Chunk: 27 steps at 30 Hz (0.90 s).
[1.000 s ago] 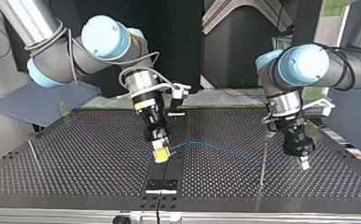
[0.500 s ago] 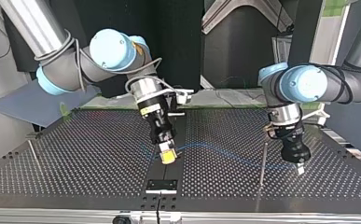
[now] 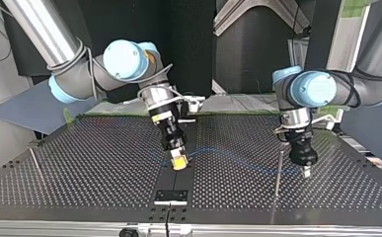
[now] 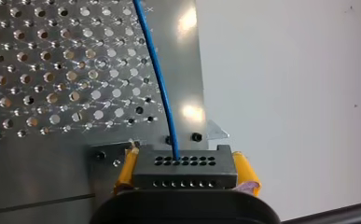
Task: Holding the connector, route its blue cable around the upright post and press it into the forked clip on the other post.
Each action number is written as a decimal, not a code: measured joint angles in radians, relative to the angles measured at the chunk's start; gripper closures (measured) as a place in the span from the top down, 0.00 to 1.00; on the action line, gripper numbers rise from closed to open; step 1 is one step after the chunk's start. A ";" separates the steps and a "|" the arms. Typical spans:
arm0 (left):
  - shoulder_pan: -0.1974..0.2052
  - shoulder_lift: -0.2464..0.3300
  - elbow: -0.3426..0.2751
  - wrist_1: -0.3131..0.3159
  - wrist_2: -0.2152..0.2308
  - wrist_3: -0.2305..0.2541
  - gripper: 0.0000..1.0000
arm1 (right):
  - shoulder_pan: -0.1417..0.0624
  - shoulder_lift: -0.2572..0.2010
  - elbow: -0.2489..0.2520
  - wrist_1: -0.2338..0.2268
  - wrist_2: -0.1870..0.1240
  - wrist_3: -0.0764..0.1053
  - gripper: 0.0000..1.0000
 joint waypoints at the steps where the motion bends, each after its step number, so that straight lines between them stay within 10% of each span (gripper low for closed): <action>1: -0.001 -0.009 0.000 0.002 0.009 -0.004 0.01 | -0.002 0.003 0.000 -0.002 0.000 0.000 0.02; 27: 0.002 -0.068 -0.001 0.041 0.112 -0.071 0.09 | -0.061 0.157 0.000 -0.046 0.063 -0.007 0.02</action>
